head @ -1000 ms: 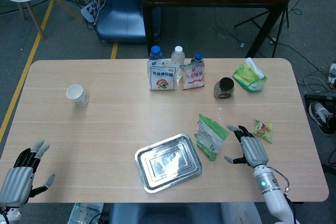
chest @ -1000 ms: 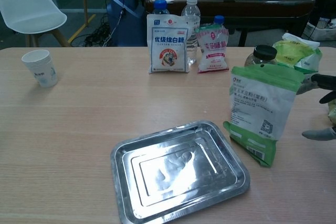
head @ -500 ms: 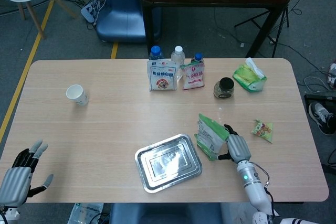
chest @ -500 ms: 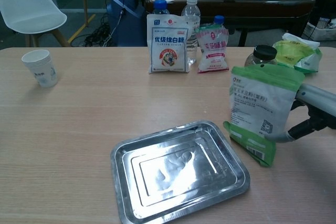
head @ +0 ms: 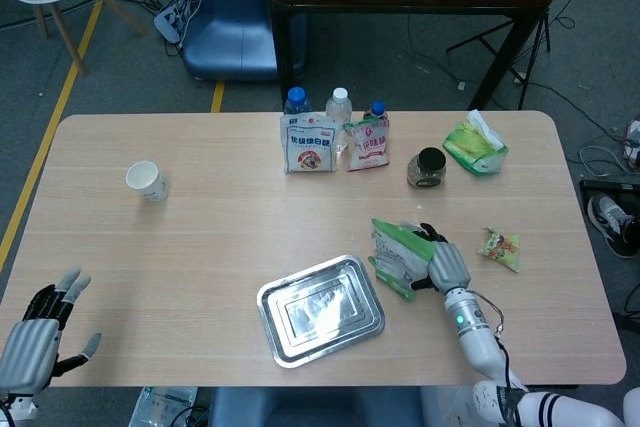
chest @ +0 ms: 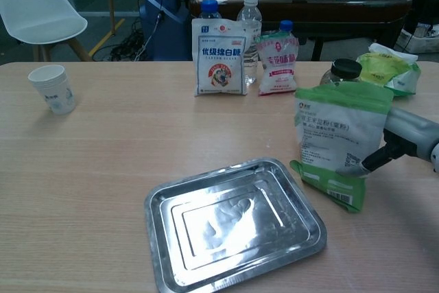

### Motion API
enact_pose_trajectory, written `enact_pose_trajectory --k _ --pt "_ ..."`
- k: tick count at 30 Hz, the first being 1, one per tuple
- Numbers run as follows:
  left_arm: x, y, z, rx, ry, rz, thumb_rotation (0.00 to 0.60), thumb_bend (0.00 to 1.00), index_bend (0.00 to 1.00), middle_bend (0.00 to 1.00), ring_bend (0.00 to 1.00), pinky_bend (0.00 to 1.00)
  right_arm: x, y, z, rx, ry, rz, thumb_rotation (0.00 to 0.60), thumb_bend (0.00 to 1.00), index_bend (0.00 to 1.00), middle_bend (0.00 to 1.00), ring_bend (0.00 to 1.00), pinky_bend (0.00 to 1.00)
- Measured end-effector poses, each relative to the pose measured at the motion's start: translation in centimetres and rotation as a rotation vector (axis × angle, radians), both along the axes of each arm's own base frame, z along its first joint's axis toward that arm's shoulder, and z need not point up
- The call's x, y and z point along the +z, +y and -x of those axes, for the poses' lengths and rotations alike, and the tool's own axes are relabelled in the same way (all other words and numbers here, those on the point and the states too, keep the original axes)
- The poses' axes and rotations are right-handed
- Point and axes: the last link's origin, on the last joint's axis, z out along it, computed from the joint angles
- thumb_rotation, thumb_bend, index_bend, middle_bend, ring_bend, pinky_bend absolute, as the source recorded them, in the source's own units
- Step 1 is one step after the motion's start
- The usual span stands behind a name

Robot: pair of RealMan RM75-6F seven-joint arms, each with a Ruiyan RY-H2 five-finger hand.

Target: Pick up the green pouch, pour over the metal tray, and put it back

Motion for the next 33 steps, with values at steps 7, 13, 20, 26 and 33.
enact_pose_trajectory --k 7,13,20,26,33 --pt "0.1 0.0 -0.2 -0.001 0.008 -0.004 0.600 0.28 0.10 0.03 0.12 0.06 0.5 -2.1 0.2 0.022 0.032 -0.002 0.600 0.00 0.11 0.18 0.07 0.18" --pt "0.2 -0.3 -0.2 0.008 0.008 -0.008 0.600 0.28 0.10 0.03 0.12 0.06 0.3 -2.0 0.2 0.027 0.029 -0.027 0.600 0.00 0.11 0.18 0.07 0.18" --pt "0.3 -0.2 -0.2 0.004 0.010 -0.007 0.600 0.28 0.10 0.03 0.12 0.06 -1.0 -0.5 0.5 0.024 -0.001 -0.056 0.600 0.01 0.11 0.20 0.07 0.18" --pt "0.2 -0.3 -0.2 0.005 0.008 -0.003 0.600 0.28 0.10 0.03 0.12 0.06 -1.5 -0.2 1.0 0.019 0.009 -0.027 0.600 0.21 0.11 0.24 0.11 0.18" --pt "0.1 -0.3 -0.2 0.006 0.009 -0.001 0.600 0.28 0.10 0.03 0.12 0.06 -0.9 -0.8 1.6 -0.003 0.030 0.016 0.600 0.27 0.12 0.25 0.11 0.18"
